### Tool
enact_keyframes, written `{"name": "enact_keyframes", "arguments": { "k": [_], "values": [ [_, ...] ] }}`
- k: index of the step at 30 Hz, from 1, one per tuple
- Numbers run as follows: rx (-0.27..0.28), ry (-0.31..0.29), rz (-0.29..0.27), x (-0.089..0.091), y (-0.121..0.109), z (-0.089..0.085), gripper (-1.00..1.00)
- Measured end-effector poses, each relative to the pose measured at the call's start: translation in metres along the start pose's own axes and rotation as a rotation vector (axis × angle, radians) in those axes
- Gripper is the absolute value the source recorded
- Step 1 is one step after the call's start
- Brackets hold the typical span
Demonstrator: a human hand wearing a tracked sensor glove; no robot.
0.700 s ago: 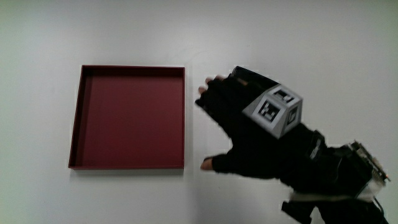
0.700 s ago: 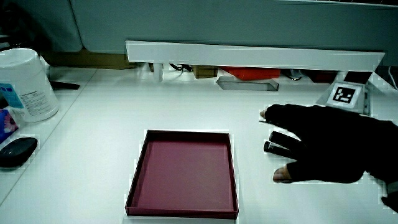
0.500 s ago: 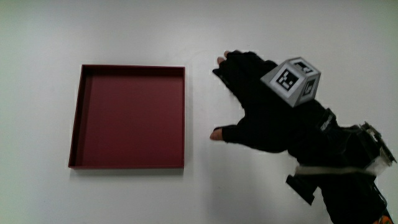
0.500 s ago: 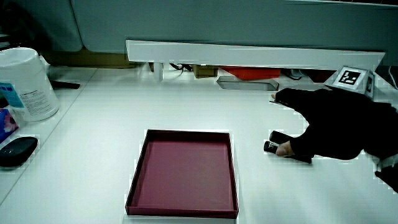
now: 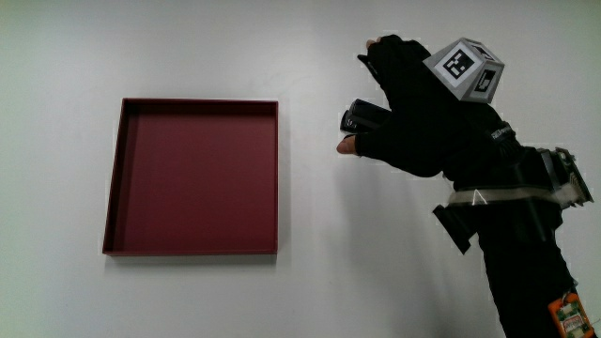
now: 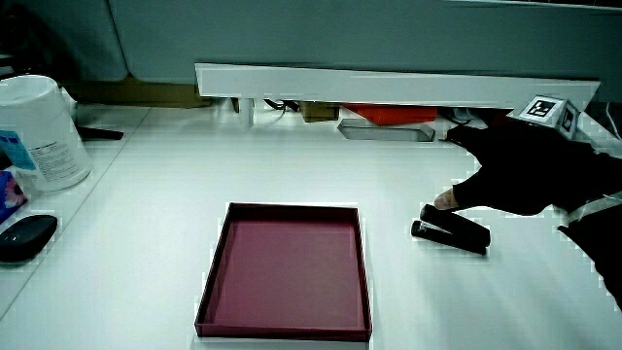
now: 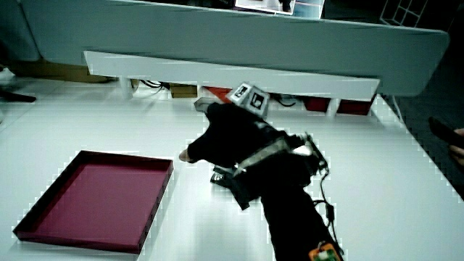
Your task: Pick stapper from desk
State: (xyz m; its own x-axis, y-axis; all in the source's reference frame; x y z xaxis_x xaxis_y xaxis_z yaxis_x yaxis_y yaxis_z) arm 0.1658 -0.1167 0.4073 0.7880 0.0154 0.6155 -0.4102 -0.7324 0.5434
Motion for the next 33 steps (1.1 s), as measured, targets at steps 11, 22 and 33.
{"name": "enact_keyframes", "arguments": {
  "k": [11,22,33],
  "values": [
    [-0.060,0.051,-0.138,0.048,0.032,-0.021,0.00],
    [-0.107,0.079,-0.213,0.079,0.048,-0.040,0.00],
    [-0.113,0.074,-0.240,0.086,0.054,-0.047,0.18]
  ]
}}
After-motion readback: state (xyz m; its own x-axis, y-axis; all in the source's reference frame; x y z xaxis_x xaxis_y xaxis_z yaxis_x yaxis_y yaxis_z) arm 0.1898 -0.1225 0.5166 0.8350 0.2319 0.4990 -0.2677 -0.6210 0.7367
